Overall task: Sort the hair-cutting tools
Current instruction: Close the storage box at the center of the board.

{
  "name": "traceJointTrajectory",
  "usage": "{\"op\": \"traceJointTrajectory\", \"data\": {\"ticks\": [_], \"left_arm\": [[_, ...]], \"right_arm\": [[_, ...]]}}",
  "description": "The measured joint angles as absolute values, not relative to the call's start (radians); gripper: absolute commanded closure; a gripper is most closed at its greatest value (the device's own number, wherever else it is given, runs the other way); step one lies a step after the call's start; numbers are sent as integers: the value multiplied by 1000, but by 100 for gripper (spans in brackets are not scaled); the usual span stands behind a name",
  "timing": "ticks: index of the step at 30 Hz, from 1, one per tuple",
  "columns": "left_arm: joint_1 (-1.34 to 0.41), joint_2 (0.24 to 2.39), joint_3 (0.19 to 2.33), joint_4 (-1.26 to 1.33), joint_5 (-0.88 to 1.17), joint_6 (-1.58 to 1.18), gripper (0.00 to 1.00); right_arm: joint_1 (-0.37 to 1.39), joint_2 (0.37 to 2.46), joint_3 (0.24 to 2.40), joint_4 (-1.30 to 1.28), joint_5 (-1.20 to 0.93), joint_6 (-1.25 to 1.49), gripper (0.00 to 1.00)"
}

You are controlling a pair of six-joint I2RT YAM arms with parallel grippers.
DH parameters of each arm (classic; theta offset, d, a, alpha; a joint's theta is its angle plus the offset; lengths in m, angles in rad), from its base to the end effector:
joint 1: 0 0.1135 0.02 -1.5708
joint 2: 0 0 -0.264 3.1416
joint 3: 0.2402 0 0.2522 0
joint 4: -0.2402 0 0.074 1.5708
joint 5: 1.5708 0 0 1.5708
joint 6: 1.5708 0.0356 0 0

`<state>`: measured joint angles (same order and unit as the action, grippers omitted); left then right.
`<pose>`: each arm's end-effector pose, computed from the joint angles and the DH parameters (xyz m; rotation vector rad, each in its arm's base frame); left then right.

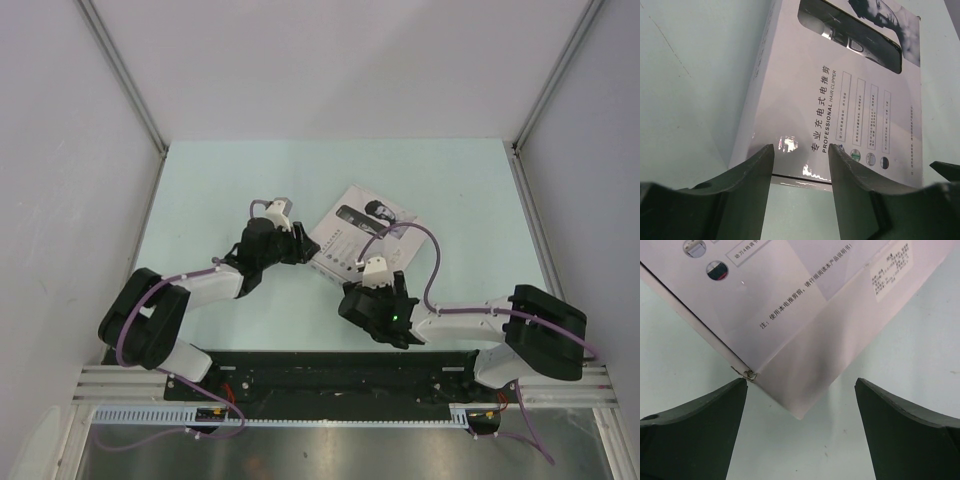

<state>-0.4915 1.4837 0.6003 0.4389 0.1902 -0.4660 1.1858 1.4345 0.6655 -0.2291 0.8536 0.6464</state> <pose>0.2589 -0.1462 0.1784 0.1529 2.0940 -0.7870 0.1205 0.2259 0.1660 -0.2938 2.1374 -0.0927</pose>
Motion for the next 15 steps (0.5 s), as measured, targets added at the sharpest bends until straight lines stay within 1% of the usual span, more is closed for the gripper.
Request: {"op": "traceJointTrajectory", "data": {"ticks": [6,15], "left_arm": [[-493,1489,600,448,191,-466,45],[-494,1492,600,453,191,-466,46]], "right_arm": [[1177,1391,665,-295,877,682,11],[1134,1283,651,-344,896,701,15]]}}
